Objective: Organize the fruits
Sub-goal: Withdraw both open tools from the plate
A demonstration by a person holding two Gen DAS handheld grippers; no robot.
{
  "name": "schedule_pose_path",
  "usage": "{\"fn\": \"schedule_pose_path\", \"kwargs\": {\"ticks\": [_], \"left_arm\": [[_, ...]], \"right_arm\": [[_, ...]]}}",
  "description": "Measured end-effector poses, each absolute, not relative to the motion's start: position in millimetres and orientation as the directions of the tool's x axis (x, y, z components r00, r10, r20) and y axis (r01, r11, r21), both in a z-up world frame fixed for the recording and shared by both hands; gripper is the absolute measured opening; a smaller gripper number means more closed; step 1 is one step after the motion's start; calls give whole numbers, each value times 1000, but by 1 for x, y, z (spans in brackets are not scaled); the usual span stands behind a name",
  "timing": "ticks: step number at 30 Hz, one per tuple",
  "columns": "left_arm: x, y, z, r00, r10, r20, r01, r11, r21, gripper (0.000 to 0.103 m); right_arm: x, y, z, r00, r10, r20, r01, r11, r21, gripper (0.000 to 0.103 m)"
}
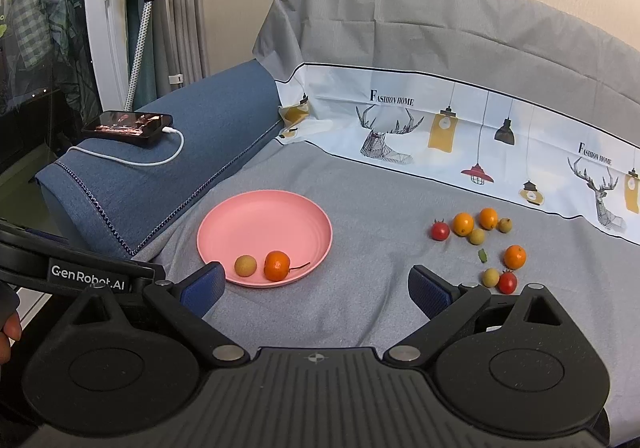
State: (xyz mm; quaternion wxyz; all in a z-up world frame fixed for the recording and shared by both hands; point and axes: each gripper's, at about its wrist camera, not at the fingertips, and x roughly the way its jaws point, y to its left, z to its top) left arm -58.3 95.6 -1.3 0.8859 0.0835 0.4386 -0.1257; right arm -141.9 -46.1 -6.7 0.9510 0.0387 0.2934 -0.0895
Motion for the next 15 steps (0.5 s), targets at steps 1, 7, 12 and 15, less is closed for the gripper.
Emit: {"fn": "schedule_pose_path", "kwargs": {"ticks": [1,7,12,15], "left_arm": [[-58,96,-1,584,-149,-798,296,954,38,103],[-56,95,-3,582,-140,-801,297,954,49,103],[-55,90,-4,582,-131,-803,307,949,68,103],[-54,86,-4,581,-124,-805,315,945,82,103]], "right_arm": [[-142,-46,-7,812,-148,-565,193,981,21,98],[-141,-45,-10,810,-144,-568,194,981,27,98],[-141,-50,-11,811,-145,-567,203,978,40,98],[-141,-54,-13,812,-145,-566,212,976,53,98]]}}
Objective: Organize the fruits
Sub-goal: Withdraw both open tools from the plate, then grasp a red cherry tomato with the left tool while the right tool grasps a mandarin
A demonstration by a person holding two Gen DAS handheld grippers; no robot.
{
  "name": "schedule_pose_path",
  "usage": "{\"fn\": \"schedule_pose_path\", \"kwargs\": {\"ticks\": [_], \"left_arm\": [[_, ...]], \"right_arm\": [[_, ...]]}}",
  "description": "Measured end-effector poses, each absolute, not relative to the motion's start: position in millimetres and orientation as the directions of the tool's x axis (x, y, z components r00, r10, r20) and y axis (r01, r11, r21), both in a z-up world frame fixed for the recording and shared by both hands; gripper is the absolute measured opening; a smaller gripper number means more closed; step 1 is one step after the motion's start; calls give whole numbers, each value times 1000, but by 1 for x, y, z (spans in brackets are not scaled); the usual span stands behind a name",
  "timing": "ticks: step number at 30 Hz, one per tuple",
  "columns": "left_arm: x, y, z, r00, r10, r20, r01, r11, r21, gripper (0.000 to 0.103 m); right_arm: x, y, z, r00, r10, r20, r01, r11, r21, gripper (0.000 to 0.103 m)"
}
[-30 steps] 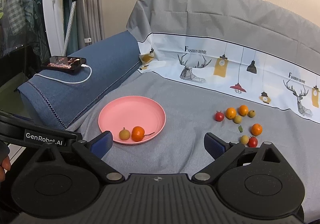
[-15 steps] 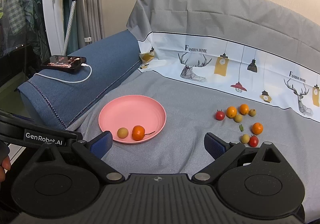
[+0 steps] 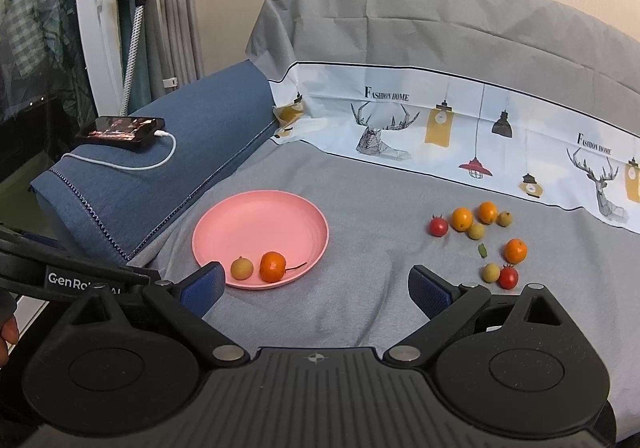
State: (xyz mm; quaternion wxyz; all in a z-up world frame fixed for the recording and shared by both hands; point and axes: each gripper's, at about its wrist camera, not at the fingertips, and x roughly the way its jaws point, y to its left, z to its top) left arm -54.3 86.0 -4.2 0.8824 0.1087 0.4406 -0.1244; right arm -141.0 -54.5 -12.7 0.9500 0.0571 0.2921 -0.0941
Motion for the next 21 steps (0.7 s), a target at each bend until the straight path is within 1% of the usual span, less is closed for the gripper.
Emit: {"fn": "schedule_pose_path", "kwargs": {"ticks": [11,21], "left_arm": [[-49,64,0,588,-111,-801,345,930,125,103],[-41,27,0,583,-127,-802,396,907,144,103]], "right_arm": [[-143,-75,-18,809,-161,-565,255,963,91,98],[-150,-111,-26,788,-209,-579,339,933,124,98]]}}
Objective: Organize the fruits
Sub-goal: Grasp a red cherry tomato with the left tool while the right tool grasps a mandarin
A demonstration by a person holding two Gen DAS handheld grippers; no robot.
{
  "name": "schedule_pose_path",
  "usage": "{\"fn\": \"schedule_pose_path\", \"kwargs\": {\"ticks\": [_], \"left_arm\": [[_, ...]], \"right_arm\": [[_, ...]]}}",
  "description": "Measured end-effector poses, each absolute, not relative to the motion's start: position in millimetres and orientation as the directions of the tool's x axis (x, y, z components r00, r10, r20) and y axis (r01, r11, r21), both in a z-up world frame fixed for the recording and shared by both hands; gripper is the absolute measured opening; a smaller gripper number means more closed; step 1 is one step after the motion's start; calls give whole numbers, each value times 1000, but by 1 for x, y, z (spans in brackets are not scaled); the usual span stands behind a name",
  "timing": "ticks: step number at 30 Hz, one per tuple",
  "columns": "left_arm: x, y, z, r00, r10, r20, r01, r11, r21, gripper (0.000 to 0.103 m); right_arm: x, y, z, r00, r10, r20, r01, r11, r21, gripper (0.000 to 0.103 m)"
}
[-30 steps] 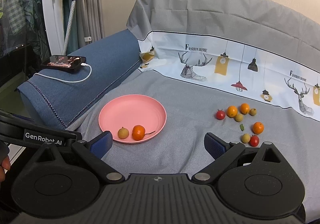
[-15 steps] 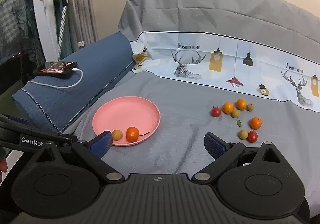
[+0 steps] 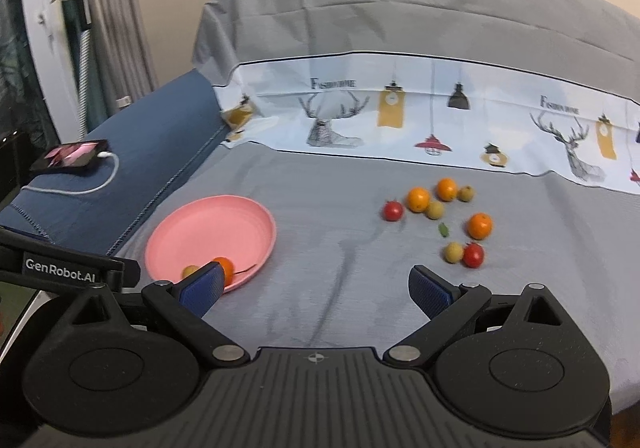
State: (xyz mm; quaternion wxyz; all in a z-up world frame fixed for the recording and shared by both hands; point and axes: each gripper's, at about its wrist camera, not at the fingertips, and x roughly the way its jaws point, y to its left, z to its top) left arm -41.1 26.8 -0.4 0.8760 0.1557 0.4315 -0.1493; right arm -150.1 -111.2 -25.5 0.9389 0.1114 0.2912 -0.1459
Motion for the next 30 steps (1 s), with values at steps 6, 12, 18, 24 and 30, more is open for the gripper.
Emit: {"fn": "schedule_pose_path", "kwargs": {"ticks": [6,12,18,24,30], "left_arm": [[-33,0,-7,560,-141,-816,431,891,141,103],[-20,-36,-16,535,-158,-830,474,870,140,103],[9,-86,-35,528,-203,-825,505,856,113,103],[55,-153,-73,464,-257,-848,566,822,61,103],[102,-224,-124,388,-262,-884,621,783,41,103]], "right_arm": [[-154,-134,-34,769,-248,-589,397,907,136,98],[-158,-169,-46,741,-305,-598,480,863,155,99],[-152,-219,-64,696,-383,-608,573,806,148,99],[-128,-277,-91,643,-442,-626,644,755,128,99],[-83,-338,-126,592,-445,-672,676,729,112,99]]}}
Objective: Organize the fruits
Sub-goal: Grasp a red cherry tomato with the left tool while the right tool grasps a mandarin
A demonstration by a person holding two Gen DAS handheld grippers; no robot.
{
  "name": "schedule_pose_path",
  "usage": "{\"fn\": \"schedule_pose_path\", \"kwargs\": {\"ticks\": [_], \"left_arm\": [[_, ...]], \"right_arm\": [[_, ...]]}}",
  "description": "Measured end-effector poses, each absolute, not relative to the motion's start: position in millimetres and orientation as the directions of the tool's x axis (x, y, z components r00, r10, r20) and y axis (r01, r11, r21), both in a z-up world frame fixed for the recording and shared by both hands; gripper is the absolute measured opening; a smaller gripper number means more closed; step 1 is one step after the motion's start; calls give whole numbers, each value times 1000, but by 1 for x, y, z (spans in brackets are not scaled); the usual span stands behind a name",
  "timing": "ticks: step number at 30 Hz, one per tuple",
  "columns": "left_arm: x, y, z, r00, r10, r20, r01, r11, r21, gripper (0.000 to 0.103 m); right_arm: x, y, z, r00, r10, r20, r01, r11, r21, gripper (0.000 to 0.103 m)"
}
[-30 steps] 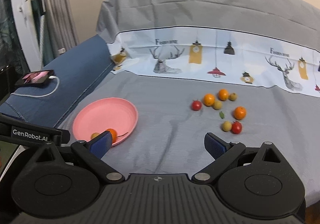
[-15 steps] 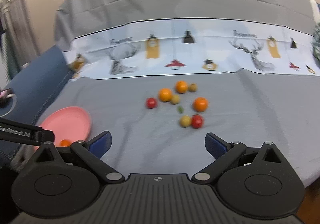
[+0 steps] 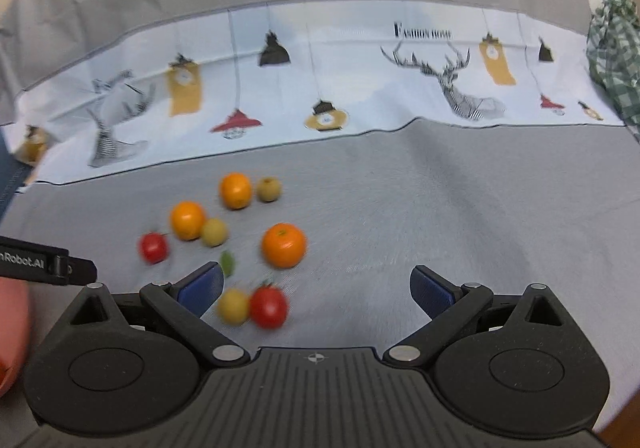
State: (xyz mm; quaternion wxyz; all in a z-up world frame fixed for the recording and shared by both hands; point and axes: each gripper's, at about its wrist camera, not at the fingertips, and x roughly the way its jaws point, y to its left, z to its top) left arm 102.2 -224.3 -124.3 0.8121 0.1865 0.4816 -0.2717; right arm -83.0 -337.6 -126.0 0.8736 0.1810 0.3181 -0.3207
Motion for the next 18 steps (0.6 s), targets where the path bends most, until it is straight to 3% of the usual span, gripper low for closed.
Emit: {"fn": "schedule_pose_path", "kwargs": {"ticks": [12,18], "left_arm": [[153,-280,-189,285,-225,-932,627,779,4,103],[155,-280,-185,293,-223,-930,617,787,5,101]], "right_arm": [[-4,-395,-193,513,-378,-771,664,744,77,100],[-2,-390,-197,511,-422,-749,661,750,28,101]]}}
